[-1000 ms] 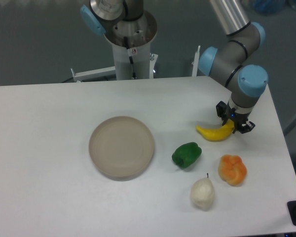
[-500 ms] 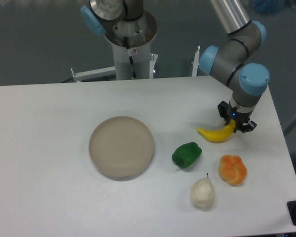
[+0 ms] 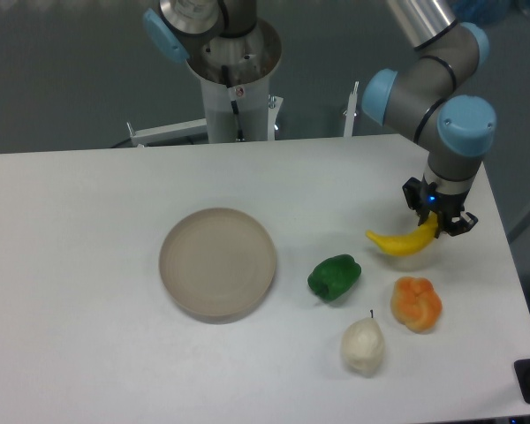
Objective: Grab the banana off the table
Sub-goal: 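Lift the grasped banana up off the table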
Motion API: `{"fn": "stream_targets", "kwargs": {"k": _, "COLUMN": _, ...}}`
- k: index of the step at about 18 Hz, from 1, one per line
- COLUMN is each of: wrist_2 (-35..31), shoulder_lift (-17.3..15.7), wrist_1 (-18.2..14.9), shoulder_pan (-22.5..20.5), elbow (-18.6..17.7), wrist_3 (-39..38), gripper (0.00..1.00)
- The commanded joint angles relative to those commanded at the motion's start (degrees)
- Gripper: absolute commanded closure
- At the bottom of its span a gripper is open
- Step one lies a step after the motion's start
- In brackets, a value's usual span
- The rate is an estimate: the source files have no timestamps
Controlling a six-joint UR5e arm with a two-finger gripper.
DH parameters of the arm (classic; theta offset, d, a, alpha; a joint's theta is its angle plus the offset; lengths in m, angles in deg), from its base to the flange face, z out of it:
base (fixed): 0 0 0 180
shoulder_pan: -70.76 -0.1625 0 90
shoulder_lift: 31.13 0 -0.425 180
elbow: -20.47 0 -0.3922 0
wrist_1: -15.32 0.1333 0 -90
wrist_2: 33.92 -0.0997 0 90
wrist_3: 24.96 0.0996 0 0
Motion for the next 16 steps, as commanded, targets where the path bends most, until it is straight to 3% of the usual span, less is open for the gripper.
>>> {"fn": "stream_targets", "kwargs": {"k": 6, "wrist_2": 3.0, "shoulder_lift": 0.4, "wrist_1": -0.7, "shoulder_pan": 2.5, "elbow": 5.2, "wrist_3": -3.0, "gripper": 0.66}}
{"fn": "stream_targets", "kwargs": {"k": 16, "wrist_2": 2.4, "shoulder_lift": 0.6, "wrist_1": -0.7, "shoulder_pan": 5.1, "elbow": 7.7, "wrist_3": -5.4, "gripper": 0.65}}
